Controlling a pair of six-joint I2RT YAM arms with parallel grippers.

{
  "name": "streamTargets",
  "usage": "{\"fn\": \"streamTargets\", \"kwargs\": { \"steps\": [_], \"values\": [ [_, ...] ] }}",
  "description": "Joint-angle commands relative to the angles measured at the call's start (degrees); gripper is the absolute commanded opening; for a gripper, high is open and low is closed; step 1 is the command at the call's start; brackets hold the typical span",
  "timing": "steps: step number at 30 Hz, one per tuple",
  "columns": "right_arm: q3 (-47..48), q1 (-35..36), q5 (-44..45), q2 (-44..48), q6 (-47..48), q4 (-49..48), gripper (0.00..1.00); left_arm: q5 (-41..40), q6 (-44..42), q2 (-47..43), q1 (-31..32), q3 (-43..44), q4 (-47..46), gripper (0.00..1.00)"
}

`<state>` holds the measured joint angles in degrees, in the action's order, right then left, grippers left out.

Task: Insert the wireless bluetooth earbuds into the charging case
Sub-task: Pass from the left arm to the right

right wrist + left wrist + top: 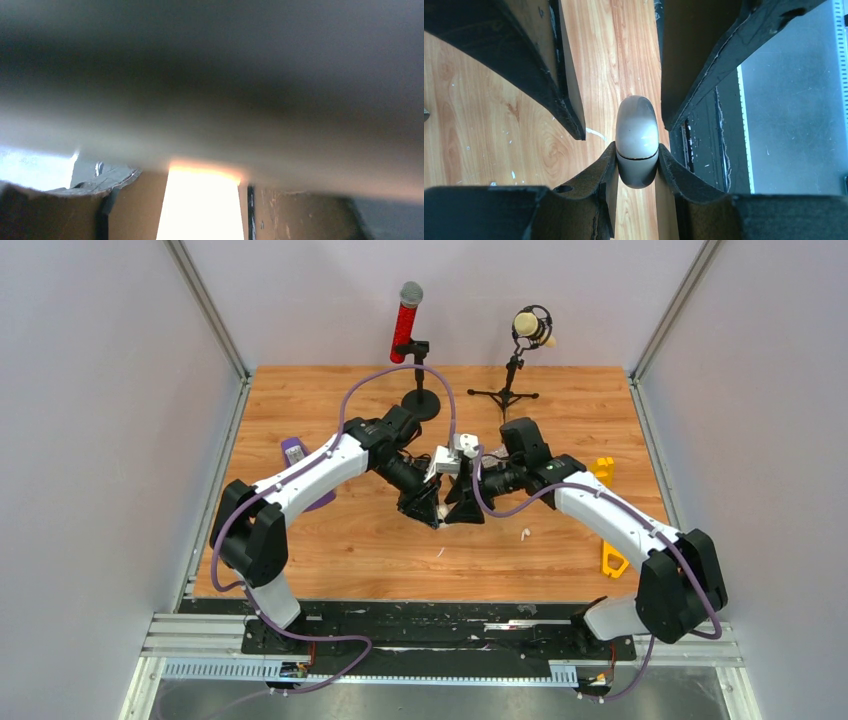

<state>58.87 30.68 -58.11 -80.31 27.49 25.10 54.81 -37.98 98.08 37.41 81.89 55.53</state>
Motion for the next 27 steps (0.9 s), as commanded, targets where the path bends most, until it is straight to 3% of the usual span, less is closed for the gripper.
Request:
{"fn": "streamTargets", "kwargs": {
  "steps": [1,10,16,27],
  "values": [
    [0.3,0.8,2.3,-1.5,-1.9,-0.6,0.51,2.6,1.4,-4.4,0.6,1.3,-3.2,0.13],
    [-2.6,-0.3,-4.1,3.1,-4.7,-4.9,0.56,3.3,3.3,-5.6,0.6,0.3,-5.5,0.1],
    [-3.4,-4.7,-9.7,3.1,-6.1,-5.5,0.62,3.4,3.2,-6.2,0.6,-0.2,-5.8,0.09],
    [-3.0,-4.3,-11.5,1.7,-6.8,-5.6,0.57,3.6,3.6,-6.3,0.6,-0.2,-6.0,0.09]
  ]
}}
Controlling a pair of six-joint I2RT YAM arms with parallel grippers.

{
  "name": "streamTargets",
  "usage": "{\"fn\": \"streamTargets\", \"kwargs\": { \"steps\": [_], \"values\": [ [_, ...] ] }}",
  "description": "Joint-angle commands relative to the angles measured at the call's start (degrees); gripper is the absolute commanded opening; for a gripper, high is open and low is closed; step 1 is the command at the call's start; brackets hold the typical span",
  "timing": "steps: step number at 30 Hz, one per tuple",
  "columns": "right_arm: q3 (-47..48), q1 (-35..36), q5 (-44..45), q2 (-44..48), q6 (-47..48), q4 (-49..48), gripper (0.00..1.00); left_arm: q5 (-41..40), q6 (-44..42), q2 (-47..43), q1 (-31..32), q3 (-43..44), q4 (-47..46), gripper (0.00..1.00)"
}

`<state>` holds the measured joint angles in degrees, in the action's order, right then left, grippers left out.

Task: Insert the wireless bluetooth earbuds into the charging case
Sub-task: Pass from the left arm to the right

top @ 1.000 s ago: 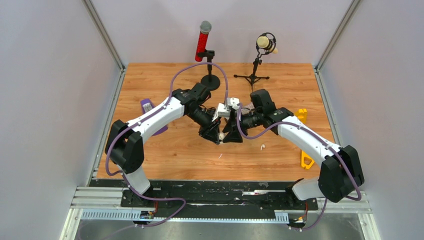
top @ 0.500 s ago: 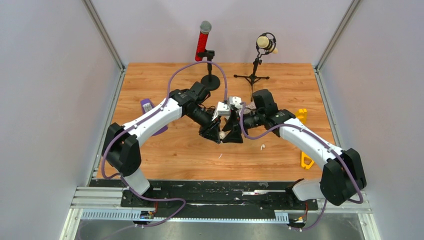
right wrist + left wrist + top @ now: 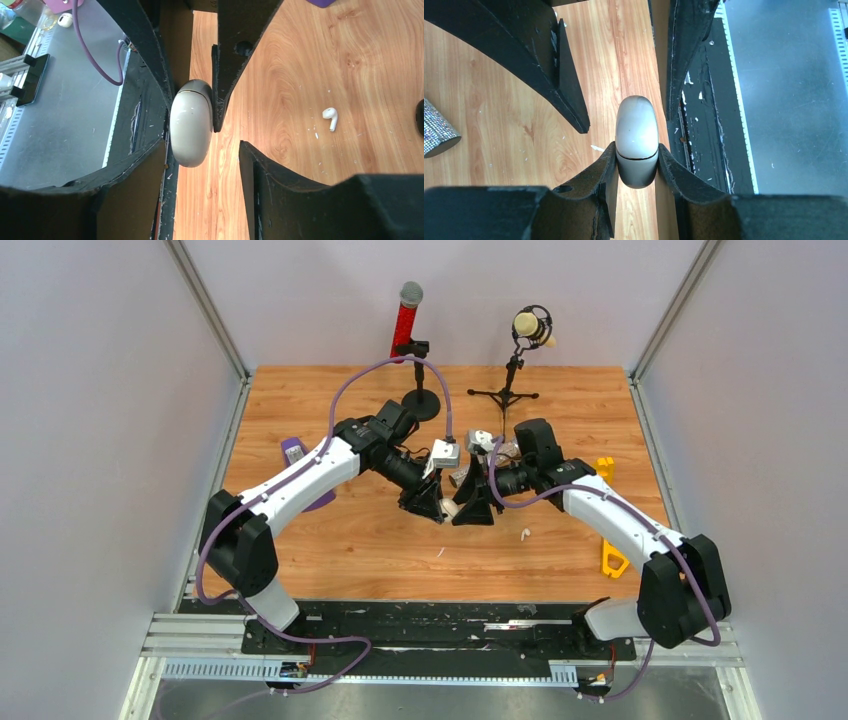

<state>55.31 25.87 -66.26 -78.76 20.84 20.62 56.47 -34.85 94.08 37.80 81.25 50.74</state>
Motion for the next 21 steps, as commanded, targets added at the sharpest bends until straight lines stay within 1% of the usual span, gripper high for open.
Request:
{"fn": "streamTargets", "kwargs": {
  "steps": [1,5,15,21],
  "values": [
    [0.7,0.6,-3.4,0.1,-0.1,-1.1,0.56,2.0,0.5,-2.1,0.2,0.4,-1.2,0.09],
    [0.8,0.8,-3.5,0.0,0.0,-1.3,0.55,2.4,0.3,-1.5,0.2,0.8,-0.7,0.09],
    [0.7,1.5,-5.1,0.3,0.3,-1.9,0.55,2.9,0.1,-0.9,0.2,1.0,-0.2,0.1],
    [0.5,1.6,-5.2,0.5,-0.3,-3.4,0.51,2.9,-0.2,-1.0,0.3,0.6,-0.2,0.1]
  ]
}}
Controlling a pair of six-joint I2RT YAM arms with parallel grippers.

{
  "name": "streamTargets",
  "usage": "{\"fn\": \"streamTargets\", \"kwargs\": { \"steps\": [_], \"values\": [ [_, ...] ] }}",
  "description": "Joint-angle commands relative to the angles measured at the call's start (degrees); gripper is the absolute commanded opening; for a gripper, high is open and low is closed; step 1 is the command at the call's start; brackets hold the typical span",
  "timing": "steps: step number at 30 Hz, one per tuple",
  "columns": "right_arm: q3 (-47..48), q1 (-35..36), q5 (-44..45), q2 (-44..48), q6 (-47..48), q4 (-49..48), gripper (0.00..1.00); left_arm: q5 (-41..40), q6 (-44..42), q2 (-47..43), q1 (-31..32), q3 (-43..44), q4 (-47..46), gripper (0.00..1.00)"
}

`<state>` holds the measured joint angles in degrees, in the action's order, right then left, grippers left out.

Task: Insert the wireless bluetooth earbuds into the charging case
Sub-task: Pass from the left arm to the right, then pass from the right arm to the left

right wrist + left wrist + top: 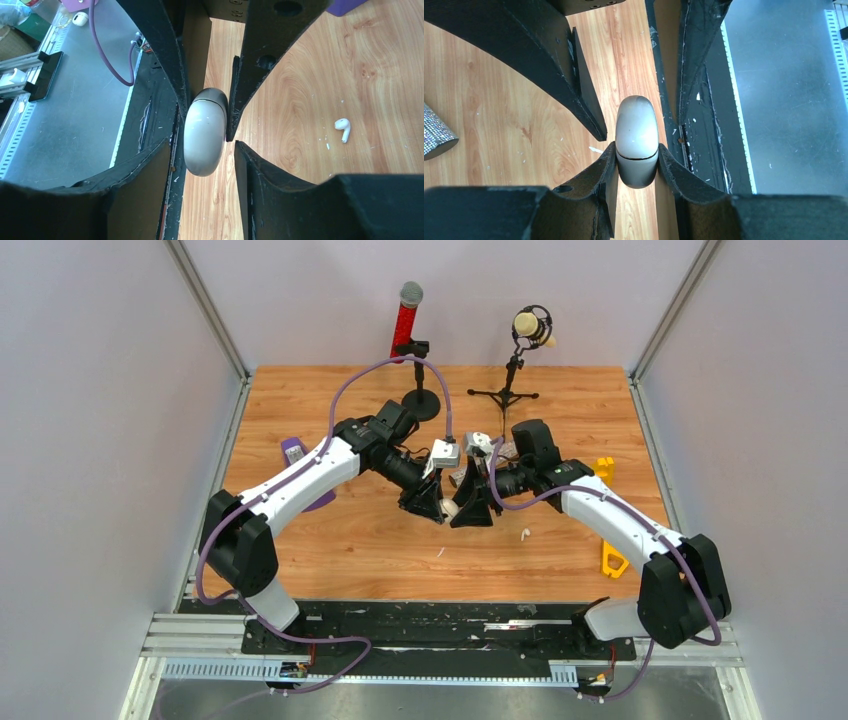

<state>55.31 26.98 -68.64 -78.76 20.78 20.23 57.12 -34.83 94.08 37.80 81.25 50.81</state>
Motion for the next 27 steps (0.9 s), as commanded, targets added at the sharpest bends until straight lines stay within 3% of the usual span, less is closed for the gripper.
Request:
{"fn": "streamTargets", "kwargs": {
  "steps": [1,6,10,19,24,27],
  "values": [
    [0.5,0.5,-2.7,0.5,-0.3,-3.2,0.49,2.4,-0.3,-1.1,0.3,0.6,-0.2,0.1],
    [0.5,0.5,-2.8,0.1,-0.3,-3.4,0.26,2.2,-0.3,-1.2,0.3,0.5,-0.1,0.11],
    [0.6,0.5,-2.0,0.7,-0.1,-3.4,0.25,2.6,-0.9,-1.5,0.3,0.4,0.0,0.22],
    [1.3,-0.4,2.2,9.1,1.0,-2.0,0.22,-3.7,-0.2,-7.1,0.1,-1.5,-4.3,0.97],
    [3.3,-3.2,7.4,13.2,1.9,-1.2,0.23,-12.7,2.0,-13.6,-2.7,-1.1,-10.6,1.0],
    [5.1,-5.6,9.1,14.1,2.0,-0.6,0.24,-20.2,7.5,-15.5,-4.3,1.3,-13.3,1.0]
  ]
}}
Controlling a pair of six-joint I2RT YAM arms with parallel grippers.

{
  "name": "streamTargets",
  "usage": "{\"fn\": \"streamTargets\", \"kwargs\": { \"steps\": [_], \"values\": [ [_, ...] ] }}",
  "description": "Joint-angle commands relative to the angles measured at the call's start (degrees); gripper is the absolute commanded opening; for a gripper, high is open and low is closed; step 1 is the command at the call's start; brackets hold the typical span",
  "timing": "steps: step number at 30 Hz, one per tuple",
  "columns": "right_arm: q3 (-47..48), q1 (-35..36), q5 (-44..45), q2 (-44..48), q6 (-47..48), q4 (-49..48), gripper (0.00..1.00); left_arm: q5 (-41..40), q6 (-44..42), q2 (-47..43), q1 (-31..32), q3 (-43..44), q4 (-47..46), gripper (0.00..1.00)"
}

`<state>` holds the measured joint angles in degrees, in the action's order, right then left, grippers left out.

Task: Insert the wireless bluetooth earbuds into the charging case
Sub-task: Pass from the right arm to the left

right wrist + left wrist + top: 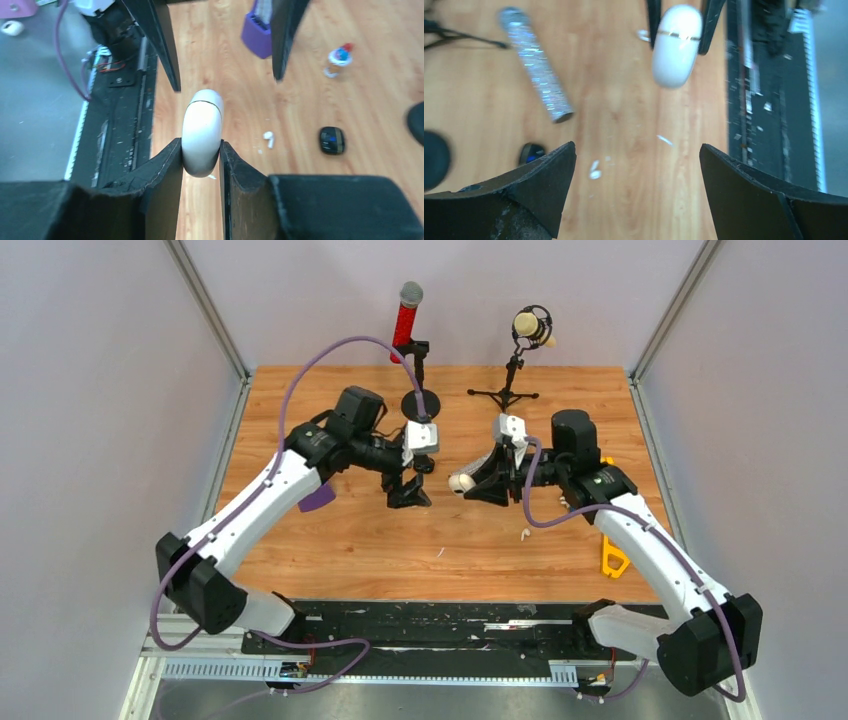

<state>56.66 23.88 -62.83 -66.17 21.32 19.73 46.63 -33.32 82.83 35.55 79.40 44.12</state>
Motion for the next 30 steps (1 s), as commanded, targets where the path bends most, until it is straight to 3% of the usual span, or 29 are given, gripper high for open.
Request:
{"fn": "streamTargets", "kwargs": {
  "steps": [1,3,6,11,16,18,24,30],
  "values": [
    [4.3,-3.4,3.5,1.7,1.4,0.2,0.24,-14.0,7.4,-4.3,-2.1,4.3,-6.6,1.0],
    [5.1,-4.6,3.5,2.3,1.3,0.4,0.25,-19.7,11.2,-4.3,-2.1,7.1,-6.6,1.0],
    [6.3,-5.0,3.5,2.7,0.9,0.3,0.26,-20.0,14.4,-5.2,-2.2,6.8,-8.6,1.0],
    [8.2,-5.1,0.7,1.8,-3.0,-1.3,0.26,-8.9,19.9,-7.0,-2.1,-1.5,-17.8,1.0],
    [5.5,-5.0,-3.7,1.3,-7.1,-5.0,0.26,12.9,19.8,-5.9,-2.1,-6.5,-21.8,1.0],
    [3.4,-5.0,-5.6,1.6,-7.8,-6.4,0.26,17.9,19.7,-5.2,-2.1,-7.3,-22.3,1.0],
    [-2.3,-4.7,-10.5,1.6,-11.4,-13.1,0.26,22.3,17.0,-3.0,-0.8,-7.6,-19.1,1.0],
    [-2.5,-3.3,-12.4,-0.2,-11.6,-13.4,0.26,23.3,15.3,0.3,1.7,-7.1,-17.3,0.98]
  ]
}}
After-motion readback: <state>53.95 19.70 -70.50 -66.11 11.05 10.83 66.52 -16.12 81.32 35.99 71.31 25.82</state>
